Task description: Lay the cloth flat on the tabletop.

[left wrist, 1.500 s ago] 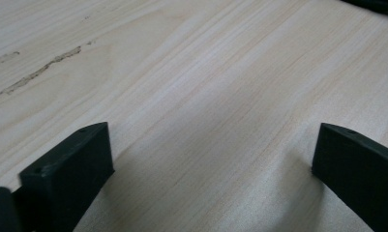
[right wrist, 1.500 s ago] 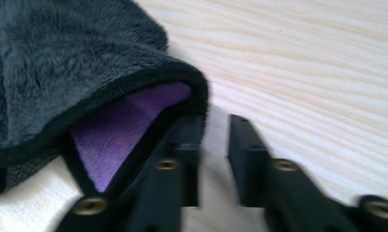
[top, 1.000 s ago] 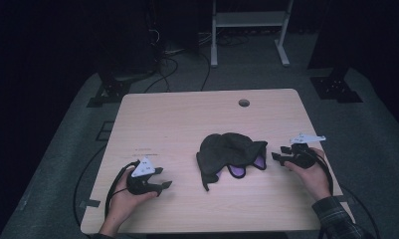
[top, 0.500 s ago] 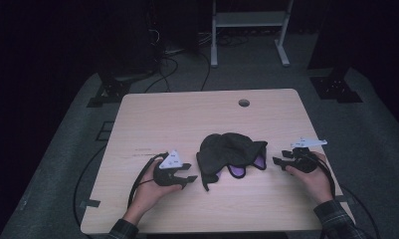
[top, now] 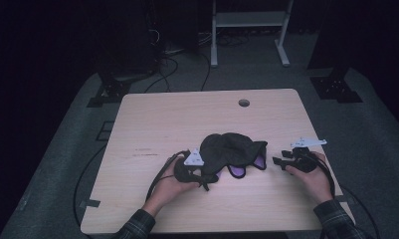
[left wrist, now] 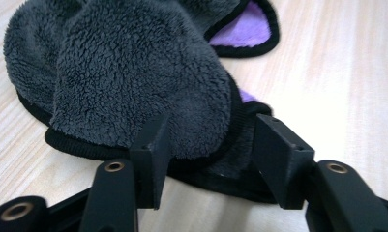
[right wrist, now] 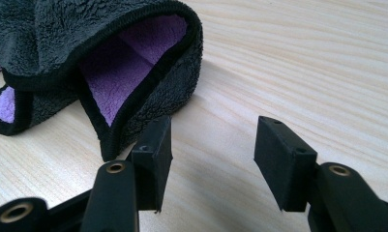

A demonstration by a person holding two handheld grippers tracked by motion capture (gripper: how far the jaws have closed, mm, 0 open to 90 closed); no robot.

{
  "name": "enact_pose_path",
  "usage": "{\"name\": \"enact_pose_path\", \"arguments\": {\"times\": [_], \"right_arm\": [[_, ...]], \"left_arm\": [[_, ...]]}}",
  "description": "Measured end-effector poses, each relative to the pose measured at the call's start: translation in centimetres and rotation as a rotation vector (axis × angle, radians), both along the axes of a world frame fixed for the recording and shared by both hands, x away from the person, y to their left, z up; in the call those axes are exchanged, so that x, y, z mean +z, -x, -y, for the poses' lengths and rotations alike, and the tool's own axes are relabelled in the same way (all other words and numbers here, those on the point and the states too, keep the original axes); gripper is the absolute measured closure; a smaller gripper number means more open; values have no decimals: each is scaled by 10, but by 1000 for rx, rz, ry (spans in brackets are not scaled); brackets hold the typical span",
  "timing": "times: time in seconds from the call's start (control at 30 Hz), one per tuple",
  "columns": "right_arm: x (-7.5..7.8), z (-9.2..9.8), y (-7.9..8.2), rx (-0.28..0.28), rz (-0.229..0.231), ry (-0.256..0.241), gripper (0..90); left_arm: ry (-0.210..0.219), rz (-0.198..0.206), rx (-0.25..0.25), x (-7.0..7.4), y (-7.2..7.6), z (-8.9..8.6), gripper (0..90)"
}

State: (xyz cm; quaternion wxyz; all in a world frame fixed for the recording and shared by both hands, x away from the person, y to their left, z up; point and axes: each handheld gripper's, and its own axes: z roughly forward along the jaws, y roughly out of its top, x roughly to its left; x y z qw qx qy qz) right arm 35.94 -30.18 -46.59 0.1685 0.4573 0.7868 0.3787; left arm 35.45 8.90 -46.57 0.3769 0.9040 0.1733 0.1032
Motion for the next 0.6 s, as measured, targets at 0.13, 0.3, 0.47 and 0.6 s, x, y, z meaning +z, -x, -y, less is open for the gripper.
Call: {"name": "enact_pose_path", "arguments": {"times": [0.13, 0.3, 0.47, 0.6], "right_arm": [[0, 0, 0, 0, 0, -2, 472], [1, -1, 0, 2, 2, -2, 478], [2, -2, 1, 10, 3, -8, 487], [3, -4, 3, 18, 2, -13, 487]], "left_arm": [[-18, -7, 4, 1, -4, 0, 567], [11, -51, 27, 6, -7, -5, 741], [61, -82, 65, 14, -7, -12, 807], [102, -83, 93, 20, -7, -18, 816]]}}
